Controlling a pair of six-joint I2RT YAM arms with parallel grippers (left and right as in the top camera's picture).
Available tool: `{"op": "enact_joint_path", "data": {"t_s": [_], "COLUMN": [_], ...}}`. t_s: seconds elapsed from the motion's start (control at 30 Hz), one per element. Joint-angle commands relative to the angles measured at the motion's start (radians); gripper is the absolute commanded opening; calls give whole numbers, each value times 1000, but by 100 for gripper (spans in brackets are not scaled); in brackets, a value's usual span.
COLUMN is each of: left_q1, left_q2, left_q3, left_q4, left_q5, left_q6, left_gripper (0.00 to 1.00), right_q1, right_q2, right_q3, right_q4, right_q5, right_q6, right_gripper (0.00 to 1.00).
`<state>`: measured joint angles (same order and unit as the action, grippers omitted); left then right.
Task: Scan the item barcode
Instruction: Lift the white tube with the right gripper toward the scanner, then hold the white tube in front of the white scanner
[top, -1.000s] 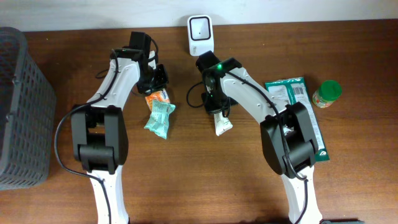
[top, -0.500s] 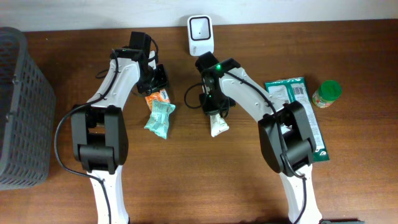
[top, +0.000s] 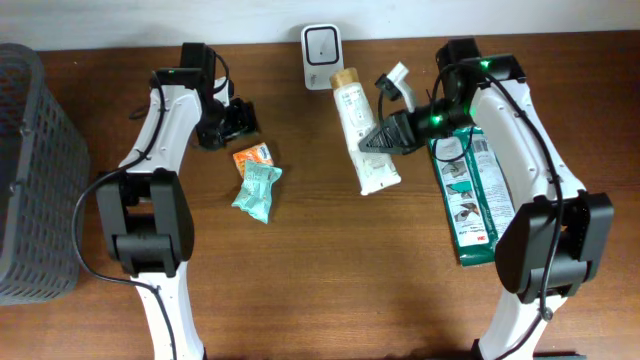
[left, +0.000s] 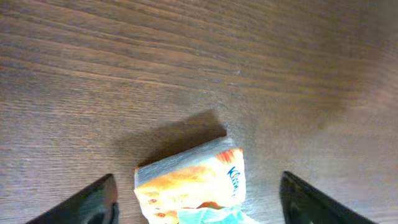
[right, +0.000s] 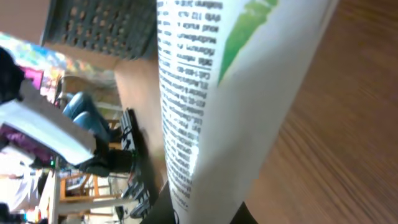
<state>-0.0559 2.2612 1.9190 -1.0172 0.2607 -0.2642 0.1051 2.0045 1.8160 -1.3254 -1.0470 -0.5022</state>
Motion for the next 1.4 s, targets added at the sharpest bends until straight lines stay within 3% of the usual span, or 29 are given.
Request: {"op": "enact_joint_path", "data": {"t_s": [0.0, 0.27, 0.43, 0.6, 0.73, 0.87, 1.0, 1.13, 1.23, 1.37], "left_q1": [22, 66, 66, 66, 66, 66, 66, 66, 66, 66], "left_q2": [7, 7, 7, 7, 7, 7, 7, 7, 7, 7], "left_q3": [18, 17, 17, 17, 17, 17, 17, 17, 17, 17], "left_q4": [-25, -39, -39, -39, -39, -39, -39, -39, -39, -39], "left_q5": [-8, -7, -7, -7, -7, -7, -7, -7, -7, -7], "left_q6": [80, 80, 80, 80, 80, 79, 80, 79, 79, 79], "left_gripper": [96, 99, 99, 99, 99, 99, 99, 99, 99, 99], "right_q1": [-27, -68, -66, -48, 42, 171, 238, 257, 262, 294], "right_q2": [-18, -18, -18, -18, -18, 14, 126, 285, 382, 491], "right_q3": [15, 15, 26, 189, 408, 428, 427, 427, 427, 427], "right_q4": [-15, -51, -43, -31, 80, 300, 552, 798, 908, 1071], "right_q5": [-98, -104, 21, 162, 489, 1004, 1294, 1481, 1538, 1629], "right_q6": [-96, -84, 43, 203, 352, 391, 320, 73, -86, -190], "right_gripper": [4, 4, 4, 4, 4, 4, 4, 4, 4, 4]}}
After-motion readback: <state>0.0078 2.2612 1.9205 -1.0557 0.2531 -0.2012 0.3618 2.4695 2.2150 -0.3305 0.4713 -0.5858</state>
